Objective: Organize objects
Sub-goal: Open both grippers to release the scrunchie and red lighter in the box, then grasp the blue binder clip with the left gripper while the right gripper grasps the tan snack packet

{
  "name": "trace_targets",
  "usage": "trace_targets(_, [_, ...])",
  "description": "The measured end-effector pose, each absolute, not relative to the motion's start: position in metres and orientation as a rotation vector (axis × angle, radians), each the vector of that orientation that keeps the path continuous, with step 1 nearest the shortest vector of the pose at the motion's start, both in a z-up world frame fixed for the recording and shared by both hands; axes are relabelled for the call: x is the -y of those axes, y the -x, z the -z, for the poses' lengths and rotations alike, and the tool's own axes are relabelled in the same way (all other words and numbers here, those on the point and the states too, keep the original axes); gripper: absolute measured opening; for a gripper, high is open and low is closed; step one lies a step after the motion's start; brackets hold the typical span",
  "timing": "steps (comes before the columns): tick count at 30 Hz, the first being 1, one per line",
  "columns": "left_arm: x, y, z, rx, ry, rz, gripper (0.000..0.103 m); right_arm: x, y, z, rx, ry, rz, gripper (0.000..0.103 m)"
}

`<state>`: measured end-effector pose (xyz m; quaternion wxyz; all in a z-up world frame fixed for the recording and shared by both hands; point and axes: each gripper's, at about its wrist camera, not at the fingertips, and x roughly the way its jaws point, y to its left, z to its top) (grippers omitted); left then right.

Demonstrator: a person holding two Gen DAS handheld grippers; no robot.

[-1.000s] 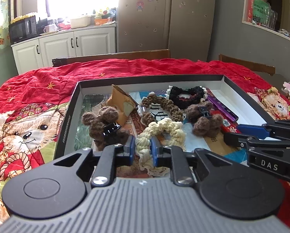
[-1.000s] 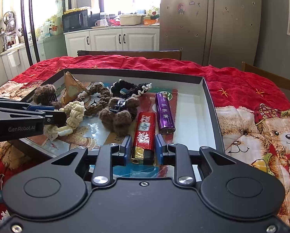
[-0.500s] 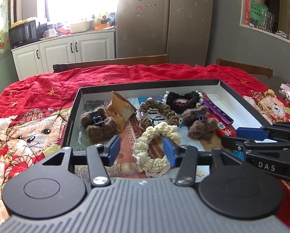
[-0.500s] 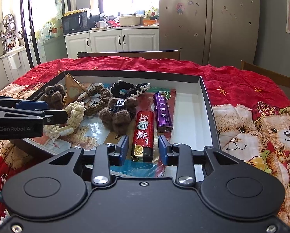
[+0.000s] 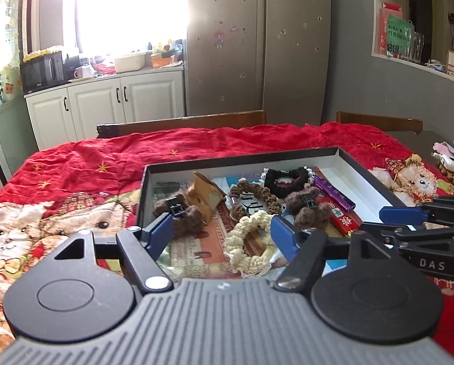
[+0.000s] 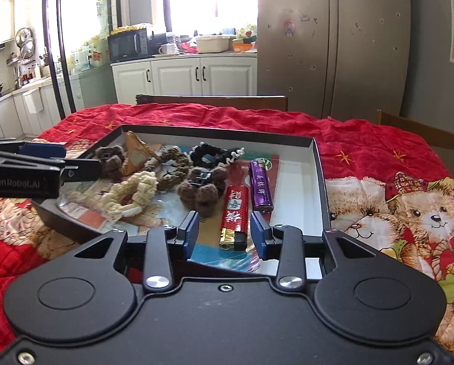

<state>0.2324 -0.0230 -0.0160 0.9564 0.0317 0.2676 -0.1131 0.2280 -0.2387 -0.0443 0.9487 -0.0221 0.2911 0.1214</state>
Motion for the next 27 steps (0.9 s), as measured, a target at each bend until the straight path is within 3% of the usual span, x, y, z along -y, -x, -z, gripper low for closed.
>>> trace_targets(12, [0.005,-0.189,-0.003,-0.509,-0.118,0.244,0.085,0.237,-0.184,0.022,-0.612,0.004,-0.332,0.038])
trace_targets(27, [0.005,-0.133,0.037,-0.629,0.005,0.184,0.085,0.215,-0.134,0.046,-0.617,0.042,-0.394,0.038])
